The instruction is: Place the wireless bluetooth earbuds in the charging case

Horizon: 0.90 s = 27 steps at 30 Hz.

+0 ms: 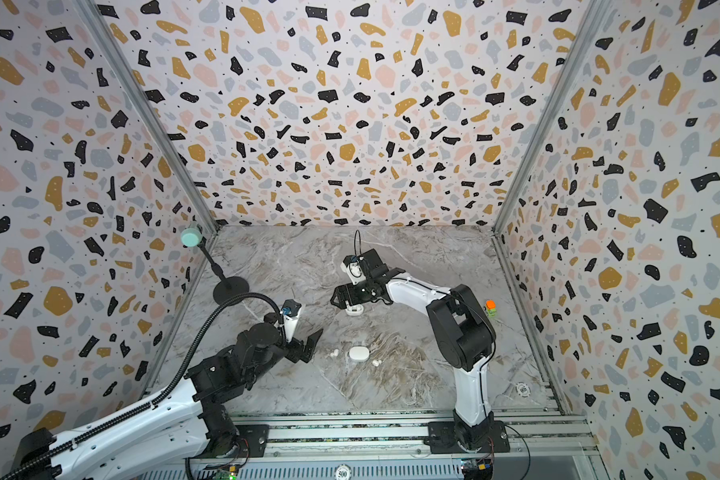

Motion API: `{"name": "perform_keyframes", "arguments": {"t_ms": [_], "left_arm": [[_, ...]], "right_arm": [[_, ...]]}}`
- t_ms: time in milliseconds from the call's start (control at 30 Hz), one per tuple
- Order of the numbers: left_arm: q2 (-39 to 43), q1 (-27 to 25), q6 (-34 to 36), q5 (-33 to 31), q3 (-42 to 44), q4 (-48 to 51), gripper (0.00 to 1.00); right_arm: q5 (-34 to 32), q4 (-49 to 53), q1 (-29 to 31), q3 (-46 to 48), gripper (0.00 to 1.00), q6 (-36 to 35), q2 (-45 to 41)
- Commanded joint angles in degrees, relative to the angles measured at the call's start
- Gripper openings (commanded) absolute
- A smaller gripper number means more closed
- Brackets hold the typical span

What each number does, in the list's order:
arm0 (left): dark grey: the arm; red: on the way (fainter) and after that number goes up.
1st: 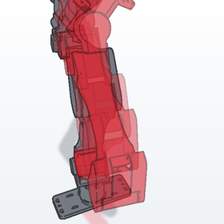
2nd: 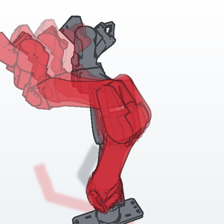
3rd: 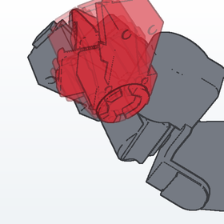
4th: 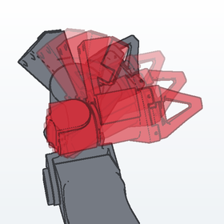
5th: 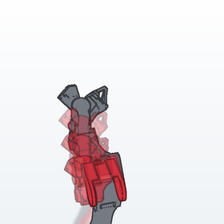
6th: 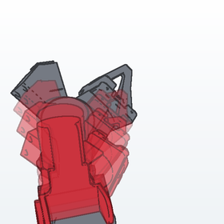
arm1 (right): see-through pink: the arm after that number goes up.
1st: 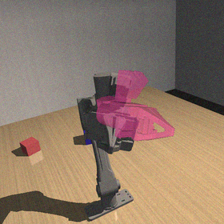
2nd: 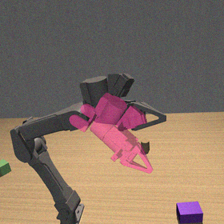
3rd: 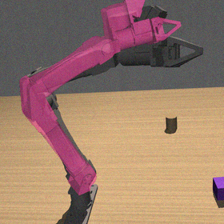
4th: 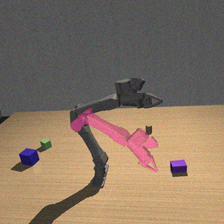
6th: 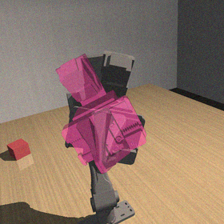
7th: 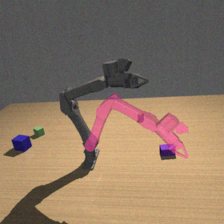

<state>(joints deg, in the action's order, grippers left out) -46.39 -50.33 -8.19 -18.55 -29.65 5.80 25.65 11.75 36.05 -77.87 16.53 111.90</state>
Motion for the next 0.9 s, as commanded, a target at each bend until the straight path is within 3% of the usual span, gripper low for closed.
{"name": "perform_keyframes", "arguments": {"t_ms": [0, 300, 567, 700, 867], "left_arm": [[-0.14, -0.12, -0.18, -0.26, 0.29, -2.38, 1.00], [-0.28, -0.13, -0.22, -0.30, 0.30, -2.41, 1.00], [-0.37, -0.12, -0.16, -0.61, 0.38, -2.66, 1.00], [-0.43, -0.13, -0.28, -0.79, 0.29, -2.72, 1.00], [-0.76, -0.13, -0.29, -1.14, 0.16, -2.73, 1.00]], "right_arm": [[-1.02, 0.60, 0.77, 1.02, 0.95, -0.75, -3.74], [-3.26, 0.04, 2.01, 3.23, 0.95, 0.28, -7.52], [-11.37, -0.43, 1.96, 7.61, 0.97, 7.11, -17.61], [-12.97, 4.08, 2.31, 7.51, 0.97, 10.40, -18.08], [-14.51, 1.45, 8.82, 11.34, 0.97, 14.15, -17.62]]}}
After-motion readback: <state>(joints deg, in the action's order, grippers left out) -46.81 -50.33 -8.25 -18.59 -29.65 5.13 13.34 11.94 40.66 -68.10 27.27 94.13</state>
